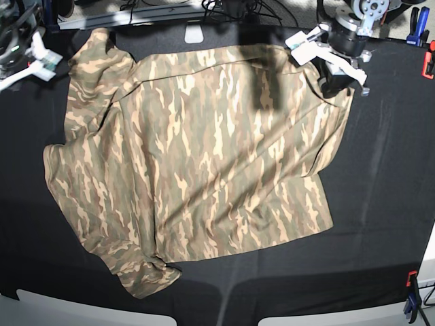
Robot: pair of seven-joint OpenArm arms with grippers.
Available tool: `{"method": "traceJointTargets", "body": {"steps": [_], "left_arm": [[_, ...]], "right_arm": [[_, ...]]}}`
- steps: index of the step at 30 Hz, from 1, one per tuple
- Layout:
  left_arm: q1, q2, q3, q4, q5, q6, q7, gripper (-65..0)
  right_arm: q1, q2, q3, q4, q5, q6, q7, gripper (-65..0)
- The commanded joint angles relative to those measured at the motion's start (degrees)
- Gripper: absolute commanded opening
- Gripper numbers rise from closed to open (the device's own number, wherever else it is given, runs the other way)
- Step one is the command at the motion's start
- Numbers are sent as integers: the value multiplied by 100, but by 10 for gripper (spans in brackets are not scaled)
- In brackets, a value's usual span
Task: Layout the t-shirt on the table in an organized manner, then fold the t-shirt properly
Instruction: 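Grasp the shirt's shoulder corner with the right gripper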
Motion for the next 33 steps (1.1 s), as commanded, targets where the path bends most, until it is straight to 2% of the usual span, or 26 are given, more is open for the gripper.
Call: {"method": "traceJointTargets", "body": {"steps": [1, 3, 5, 10, 16, 21, 26, 30, 33], "left_arm": [[4, -63, -26, 92, 118, 92, -11, -650], [2, -61, -28, 92, 118, 92, -35, -650], [2, -63, -26, 92, 120, 92, -129, -650], [2, -48, -28, 92, 122, 92, -634, -650], [2, 243, -28, 92, 122, 92, -605, -650], [2, 332, -28, 92, 131, 90, -597, -650], [2, 332, -28, 92, 131, 90, -452, -650], [2, 332, -28, 92, 138, 90, -457, -650], [2, 332, -28, 92, 138, 92, -455, -650]], "right_arm": [[-42, 177, -131, 55, -310, -308, 22, -336], [-35, 313, -507, 28, -807, -885, 184, -336], [-35, 393, -809, -4, -1239, -1307, 367, -336], [-33, 560, -1440, -286, -1993, -2131, 721, -336], [243, 555, -2144, -833, -2833, -3016, 1259, -336], [802, 461, -2743, -1362, -3272, -3407, 1351, -336], [1307, 433, -3410, -1910, -3327, -3316, 1495, -336], [1722, 363, -4046, -2166, -3348, -3362, 1733, -336], [2149, 160, -4454, -2210, -3348, -3709, 1602, -336]]}}
